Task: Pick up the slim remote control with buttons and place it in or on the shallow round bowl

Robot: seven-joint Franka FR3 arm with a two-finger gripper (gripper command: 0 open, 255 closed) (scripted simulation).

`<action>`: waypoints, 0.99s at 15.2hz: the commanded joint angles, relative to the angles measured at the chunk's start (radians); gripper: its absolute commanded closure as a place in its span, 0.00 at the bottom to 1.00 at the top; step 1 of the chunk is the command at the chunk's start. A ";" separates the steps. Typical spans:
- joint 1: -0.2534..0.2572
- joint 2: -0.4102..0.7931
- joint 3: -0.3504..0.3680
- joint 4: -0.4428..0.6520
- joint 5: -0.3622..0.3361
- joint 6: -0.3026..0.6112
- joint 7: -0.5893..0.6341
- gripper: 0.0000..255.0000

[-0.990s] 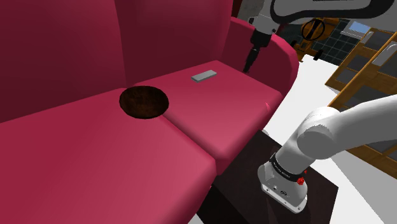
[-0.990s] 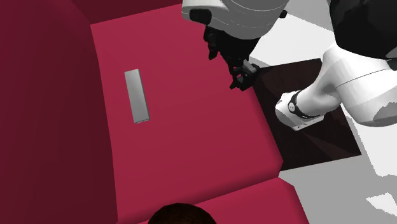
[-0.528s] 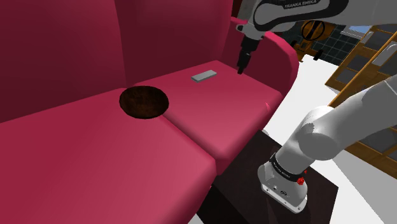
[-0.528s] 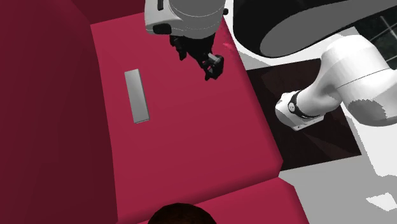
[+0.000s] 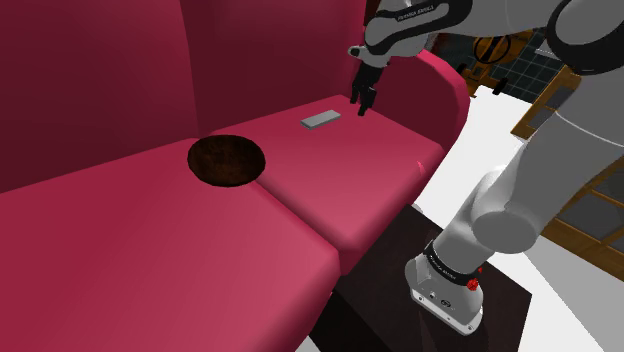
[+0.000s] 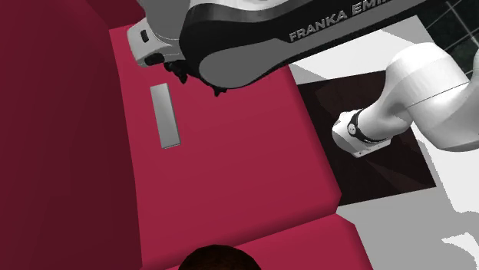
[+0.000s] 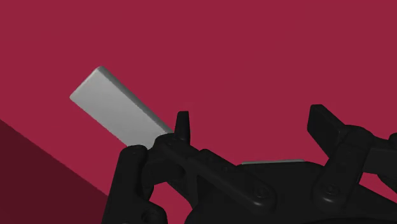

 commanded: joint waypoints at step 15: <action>-0.078 0.511 0.087 0.418 0.222 0.048 -0.560 0.00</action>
